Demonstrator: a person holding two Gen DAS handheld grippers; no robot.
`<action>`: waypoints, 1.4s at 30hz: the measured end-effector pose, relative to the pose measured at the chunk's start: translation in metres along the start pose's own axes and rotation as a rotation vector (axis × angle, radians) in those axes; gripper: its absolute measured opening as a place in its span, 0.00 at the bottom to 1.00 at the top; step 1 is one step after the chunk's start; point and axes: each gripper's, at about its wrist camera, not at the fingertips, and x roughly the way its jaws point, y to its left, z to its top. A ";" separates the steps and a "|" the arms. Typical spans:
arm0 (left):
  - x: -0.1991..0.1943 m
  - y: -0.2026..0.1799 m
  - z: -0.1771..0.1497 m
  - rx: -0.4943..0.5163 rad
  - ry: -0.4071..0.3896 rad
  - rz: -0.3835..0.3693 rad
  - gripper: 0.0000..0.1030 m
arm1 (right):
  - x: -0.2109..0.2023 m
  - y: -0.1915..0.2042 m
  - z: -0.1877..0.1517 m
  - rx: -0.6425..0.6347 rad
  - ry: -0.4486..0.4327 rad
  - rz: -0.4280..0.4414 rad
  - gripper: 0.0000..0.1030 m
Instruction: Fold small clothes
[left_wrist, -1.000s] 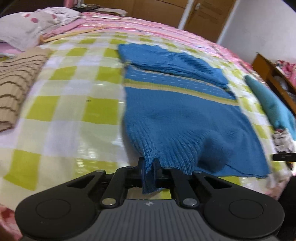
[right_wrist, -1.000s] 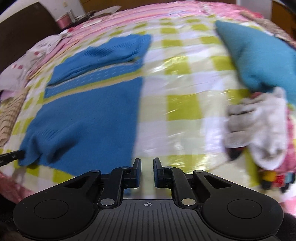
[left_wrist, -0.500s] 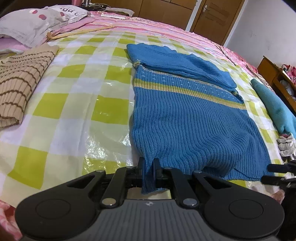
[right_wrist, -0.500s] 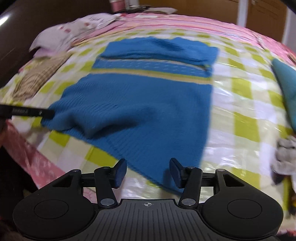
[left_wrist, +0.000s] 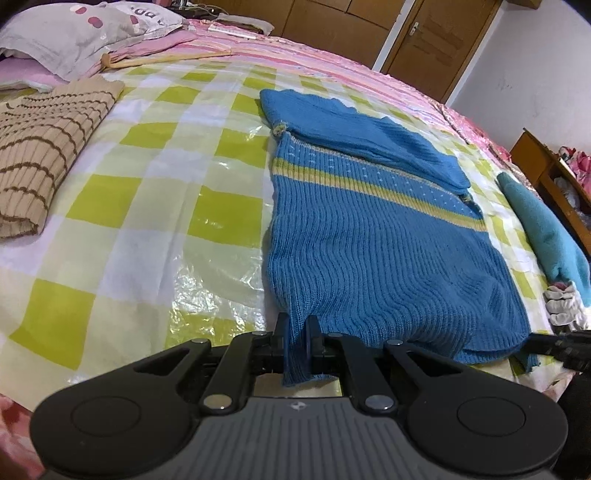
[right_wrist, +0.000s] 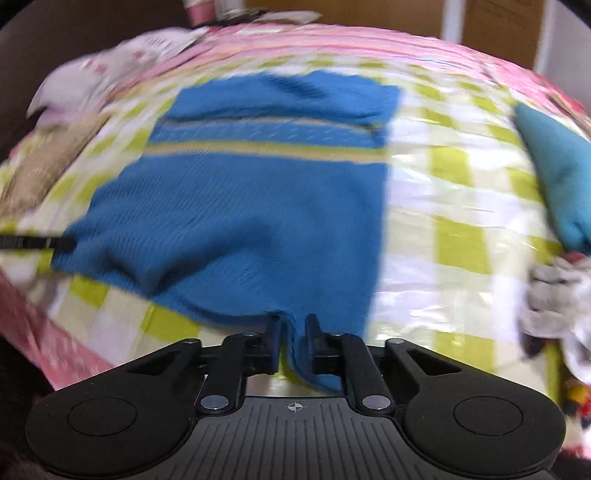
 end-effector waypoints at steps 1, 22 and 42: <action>-0.003 0.000 0.000 0.002 -0.003 -0.006 0.14 | -0.008 -0.008 0.001 0.035 -0.006 0.006 0.08; -0.016 -0.010 -0.002 0.058 0.006 -0.001 0.21 | 0.032 0.074 0.001 -0.232 -0.044 0.039 0.54; -0.006 -0.080 -0.028 0.409 -0.006 -0.042 0.23 | 0.016 0.048 0.008 -0.146 -0.030 0.100 0.17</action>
